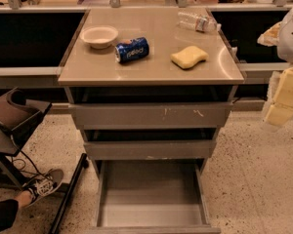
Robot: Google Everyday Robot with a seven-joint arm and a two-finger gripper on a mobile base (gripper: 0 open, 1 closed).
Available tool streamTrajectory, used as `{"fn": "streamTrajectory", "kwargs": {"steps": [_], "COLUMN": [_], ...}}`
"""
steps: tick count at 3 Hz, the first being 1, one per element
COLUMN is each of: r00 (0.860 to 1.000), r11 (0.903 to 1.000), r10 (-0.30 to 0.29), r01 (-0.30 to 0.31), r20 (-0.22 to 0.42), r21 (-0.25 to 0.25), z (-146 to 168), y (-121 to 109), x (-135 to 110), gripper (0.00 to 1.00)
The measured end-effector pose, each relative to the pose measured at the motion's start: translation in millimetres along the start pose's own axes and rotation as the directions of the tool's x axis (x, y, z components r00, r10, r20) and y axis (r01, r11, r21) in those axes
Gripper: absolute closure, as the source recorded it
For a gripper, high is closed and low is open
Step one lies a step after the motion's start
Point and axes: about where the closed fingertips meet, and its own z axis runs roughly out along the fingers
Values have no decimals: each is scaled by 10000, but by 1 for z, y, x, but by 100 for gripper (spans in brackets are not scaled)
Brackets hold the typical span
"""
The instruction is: Place sponge into bottom drawer
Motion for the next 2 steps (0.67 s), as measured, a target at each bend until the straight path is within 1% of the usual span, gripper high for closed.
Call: {"fn": "streamTrajectory", "kwargs": {"steps": [1,2], "r00": [10000,9928], "r11": [10000,9978], "r10": [-1,-433], "r01": [1,373], "r20": [4,1118], "r21": [2,546], "z": [0,-9], "y": [0,-13], "x": [0,-4], "gripper": [0,0]}}
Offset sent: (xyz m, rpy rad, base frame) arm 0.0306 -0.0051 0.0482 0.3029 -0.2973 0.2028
